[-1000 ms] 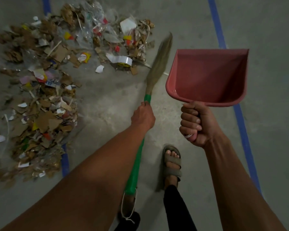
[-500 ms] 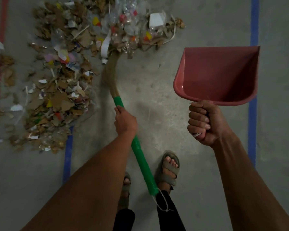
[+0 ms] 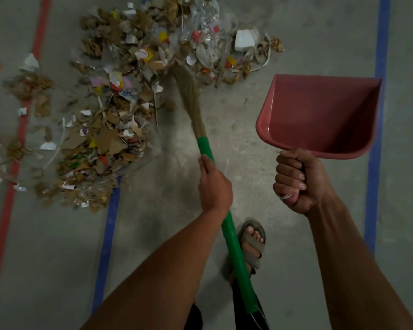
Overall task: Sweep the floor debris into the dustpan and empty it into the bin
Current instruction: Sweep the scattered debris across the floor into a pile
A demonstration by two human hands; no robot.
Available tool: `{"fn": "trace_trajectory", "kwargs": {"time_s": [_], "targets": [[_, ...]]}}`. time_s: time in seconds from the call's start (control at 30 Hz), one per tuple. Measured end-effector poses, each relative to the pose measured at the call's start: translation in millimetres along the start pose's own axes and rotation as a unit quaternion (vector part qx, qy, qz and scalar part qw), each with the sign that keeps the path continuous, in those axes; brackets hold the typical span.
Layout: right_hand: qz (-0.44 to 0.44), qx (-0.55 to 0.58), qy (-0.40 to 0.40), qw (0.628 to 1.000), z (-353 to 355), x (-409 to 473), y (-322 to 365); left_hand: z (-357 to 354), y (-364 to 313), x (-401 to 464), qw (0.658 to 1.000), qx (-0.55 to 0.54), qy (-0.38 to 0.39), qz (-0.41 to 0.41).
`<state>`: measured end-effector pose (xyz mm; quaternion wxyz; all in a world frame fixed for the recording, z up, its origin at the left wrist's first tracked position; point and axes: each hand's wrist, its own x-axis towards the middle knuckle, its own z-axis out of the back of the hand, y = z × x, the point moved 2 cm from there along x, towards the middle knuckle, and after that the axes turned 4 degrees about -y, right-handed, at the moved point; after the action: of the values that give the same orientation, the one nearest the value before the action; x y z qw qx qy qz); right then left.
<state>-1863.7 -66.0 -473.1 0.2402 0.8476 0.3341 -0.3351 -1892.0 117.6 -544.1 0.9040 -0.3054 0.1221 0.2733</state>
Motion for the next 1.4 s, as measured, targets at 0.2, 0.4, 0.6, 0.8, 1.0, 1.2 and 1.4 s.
{"fn": "trace_trajectory", "kwargs": {"time_s": [0.2,0.4,0.6,0.8,1.0,1.2,1.4], "targets": [[0.022,0.005,0.001,1.0,5.8,-9.8,-2.3,-16.4,-13.2,-4.5,0.986,0.076,0.052,-0.136],[0.042,-0.006,-0.013,0.999,18.6,-20.1,-12.8,-31.6,-15.2,36.1,0.956,0.182,0.149,-0.175],[0.04,-0.001,-0.031,0.999,22.7,-23.2,-42.7,5.6,15.6,89.1,0.982,0.157,0.106,0.02],[0.033,0.001,-0.016,0.999,-7.1,-7.9,-73.0,81.5,69.8,106.3,0.99,0.12,-0.007,0.072],[0.029,-0.003,0.01,1.0,-50.3,5.0,-88.3,112.5,99.8,94.8,0.995,0.095,-0.002,0.042],[0.042,-0.007,0.018,0.999,-76.5,1.7,-84.0,109.5,59.9,82.4,0.996,-0.066,-0.03,0.047],[0.056,0.012,0.036,0.998,-73.6,13.0,-63.0,103.0,-18.4,93.6,0.996,-0.08,-0.028,-0.032]]}}
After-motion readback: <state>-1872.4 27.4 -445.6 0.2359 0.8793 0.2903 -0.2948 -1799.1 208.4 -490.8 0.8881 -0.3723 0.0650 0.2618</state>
